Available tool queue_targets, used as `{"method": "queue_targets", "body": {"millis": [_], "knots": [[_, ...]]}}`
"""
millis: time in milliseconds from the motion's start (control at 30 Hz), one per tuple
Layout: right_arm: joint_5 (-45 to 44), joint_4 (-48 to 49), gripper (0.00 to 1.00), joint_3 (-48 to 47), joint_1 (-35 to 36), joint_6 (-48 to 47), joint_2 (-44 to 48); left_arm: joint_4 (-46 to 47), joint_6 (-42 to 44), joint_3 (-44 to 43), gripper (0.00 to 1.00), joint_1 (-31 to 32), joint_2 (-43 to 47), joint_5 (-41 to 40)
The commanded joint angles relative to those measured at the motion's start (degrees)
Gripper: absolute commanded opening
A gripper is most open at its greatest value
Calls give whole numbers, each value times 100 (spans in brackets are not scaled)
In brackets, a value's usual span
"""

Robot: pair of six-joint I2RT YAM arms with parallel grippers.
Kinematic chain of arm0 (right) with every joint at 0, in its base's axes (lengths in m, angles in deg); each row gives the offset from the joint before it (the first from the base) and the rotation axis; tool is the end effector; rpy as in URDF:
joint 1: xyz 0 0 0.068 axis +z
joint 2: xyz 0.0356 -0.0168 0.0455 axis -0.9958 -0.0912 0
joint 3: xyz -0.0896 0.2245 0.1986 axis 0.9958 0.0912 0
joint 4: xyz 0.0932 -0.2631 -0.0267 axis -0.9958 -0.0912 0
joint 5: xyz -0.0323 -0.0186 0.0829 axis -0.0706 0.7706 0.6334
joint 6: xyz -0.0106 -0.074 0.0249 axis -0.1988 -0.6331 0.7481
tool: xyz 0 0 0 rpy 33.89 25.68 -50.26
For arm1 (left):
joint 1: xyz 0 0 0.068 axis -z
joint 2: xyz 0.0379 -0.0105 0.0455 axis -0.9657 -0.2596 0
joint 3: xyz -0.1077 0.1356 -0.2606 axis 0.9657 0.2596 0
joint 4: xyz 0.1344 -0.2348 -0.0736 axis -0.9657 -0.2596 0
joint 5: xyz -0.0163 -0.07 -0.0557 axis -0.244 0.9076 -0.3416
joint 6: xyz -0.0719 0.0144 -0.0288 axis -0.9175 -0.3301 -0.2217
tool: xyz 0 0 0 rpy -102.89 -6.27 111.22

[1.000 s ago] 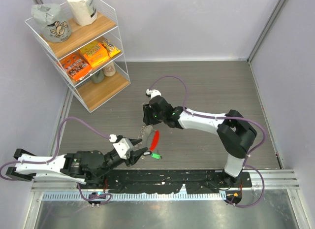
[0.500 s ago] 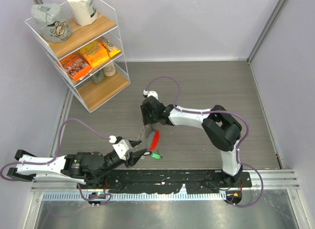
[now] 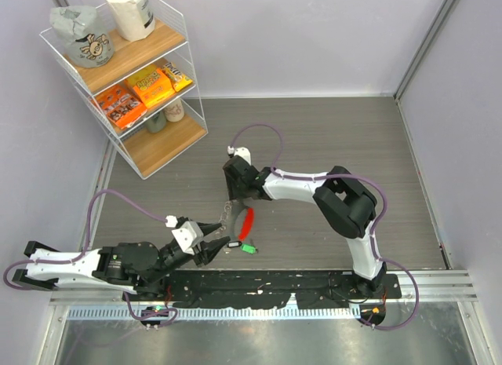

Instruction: Put the keys on the keyring

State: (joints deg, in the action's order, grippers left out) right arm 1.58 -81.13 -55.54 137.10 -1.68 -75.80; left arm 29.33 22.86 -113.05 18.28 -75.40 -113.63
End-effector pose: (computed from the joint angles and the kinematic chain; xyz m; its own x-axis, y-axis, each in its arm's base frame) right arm 0.3108 0.3775 0.1600 -0.7516 -0.1724 -0.6367 -0.3516 0.9214 0.1655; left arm 0.0348 -0.1096 0.2964 -0.0559 0.0132 -0.9983 0.8267 0.5613 -0.0389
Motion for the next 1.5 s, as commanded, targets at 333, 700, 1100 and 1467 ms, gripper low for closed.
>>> {"method": "queue_targets", "body": {"millis": [333, 700, 1100, 1467], "knots": [[-399, -27, 40, 627, 163, -14, 723, 28, -102, -50, 47, -24, 8, 186], [-619, -45, 16, 891, 303, -84, 1066, 115, -128, -85, 47, -24, -115, 221], [-583, 201, 23, 1375, 356, -286, 1620, 115, -172, -112, 46, -24, -185, 247], [-953, 167, 46, 1797, 541, -75, 2139, 98, -190, -112, 47, -24, -221, 230]]}}
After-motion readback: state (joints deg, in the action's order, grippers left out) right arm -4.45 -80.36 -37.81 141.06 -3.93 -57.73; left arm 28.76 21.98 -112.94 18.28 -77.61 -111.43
